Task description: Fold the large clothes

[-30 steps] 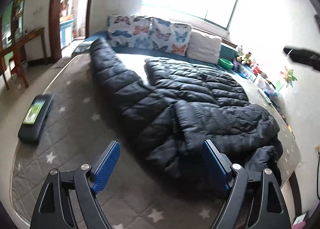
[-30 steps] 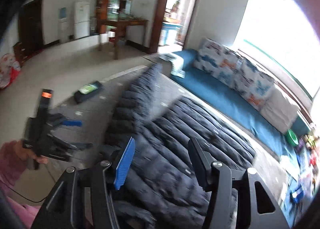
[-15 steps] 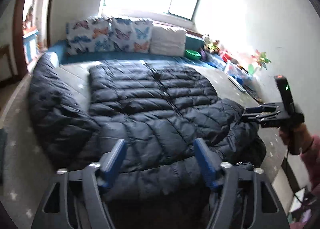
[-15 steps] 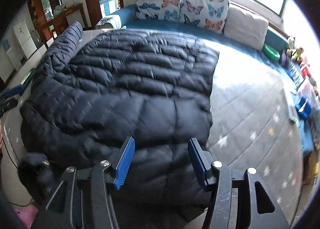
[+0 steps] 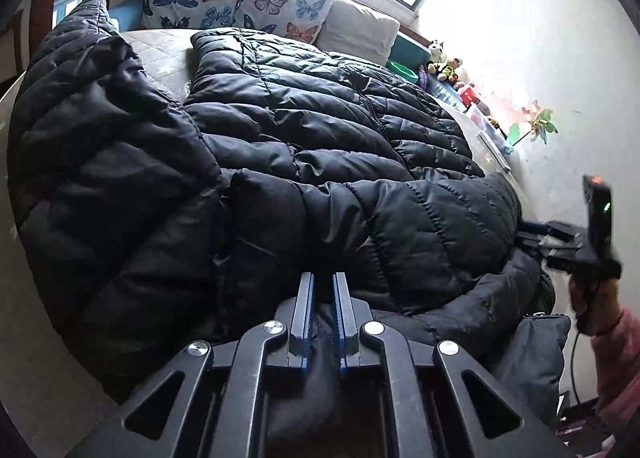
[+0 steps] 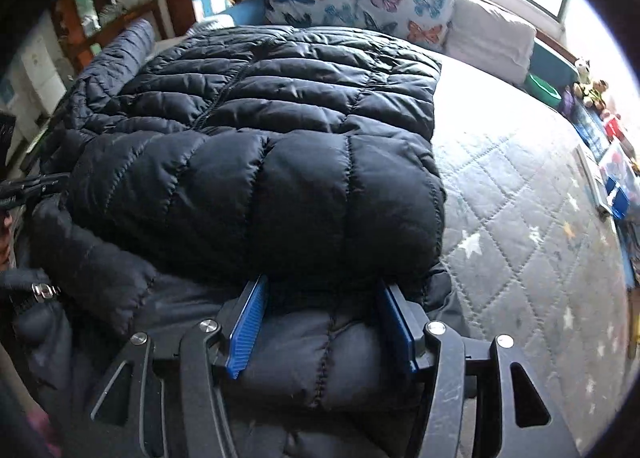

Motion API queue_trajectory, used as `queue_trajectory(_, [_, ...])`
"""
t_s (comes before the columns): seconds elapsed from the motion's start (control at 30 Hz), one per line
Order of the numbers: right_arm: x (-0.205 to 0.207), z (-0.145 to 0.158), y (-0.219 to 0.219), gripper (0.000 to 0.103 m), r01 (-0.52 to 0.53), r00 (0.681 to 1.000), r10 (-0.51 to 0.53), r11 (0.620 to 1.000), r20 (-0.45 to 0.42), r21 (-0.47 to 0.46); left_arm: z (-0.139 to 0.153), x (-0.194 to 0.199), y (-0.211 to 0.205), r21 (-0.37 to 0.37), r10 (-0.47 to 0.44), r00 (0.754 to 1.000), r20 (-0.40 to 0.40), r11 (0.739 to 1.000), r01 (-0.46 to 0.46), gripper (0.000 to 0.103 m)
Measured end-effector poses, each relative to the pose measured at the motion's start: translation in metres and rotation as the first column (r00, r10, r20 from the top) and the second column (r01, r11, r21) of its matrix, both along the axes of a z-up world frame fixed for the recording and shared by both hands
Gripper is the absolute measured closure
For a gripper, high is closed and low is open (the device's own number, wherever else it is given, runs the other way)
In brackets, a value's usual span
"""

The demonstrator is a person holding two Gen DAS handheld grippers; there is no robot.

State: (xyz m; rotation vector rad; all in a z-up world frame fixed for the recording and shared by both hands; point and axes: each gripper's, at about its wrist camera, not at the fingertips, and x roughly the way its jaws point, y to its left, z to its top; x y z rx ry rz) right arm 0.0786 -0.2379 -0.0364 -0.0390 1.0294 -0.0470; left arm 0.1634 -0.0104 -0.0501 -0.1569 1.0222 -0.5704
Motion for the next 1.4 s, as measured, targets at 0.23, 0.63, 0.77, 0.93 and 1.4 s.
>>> queue_trajectory(0.23, [0.013,0.029,0.026,0.036,-0.062,0.994,0.06,0.998,0.093,0.013,0.053,-0.015,0.021,0.017,0.027,0.995,0.094,0.999,-0.028,0.088])
queue_trajectory(0.63, [0.037,-0.02,0.026,0.028,-0.057,0.998,0.057,0.998,-0.02,-0.002,0.106,0.083,0.154,0.041,0.438,0.892,0.108,0.895,-0.444,0.034])
queue_trajectory(0.77, [0.038,-0.022,0.031,0.02,-0.069,0.998,0.07,0.998,-0.008,0.008,0.093,0.141,0.182,0.035,0.514,0.857,0.03,0.857,-0.515,0.034])
queue_trajectory(0.93, [0.037,-0.024,0.035,0.008,-0.092,0.996,0.092,0.995,-0.007,0.024,0.061,0.2,0.202,0.064,0.564,0.825,-0.045,0.825,-0.561,0.034])
queue_trajectory(1.4, [0.032,-0.021,0.038,0.001,-0.101,0.994,0.1,0.994,0.034,0.027,0.099,0.197,0.166,-0.082,0.462,0.88,0.116,0.887,-0.455,0.092])
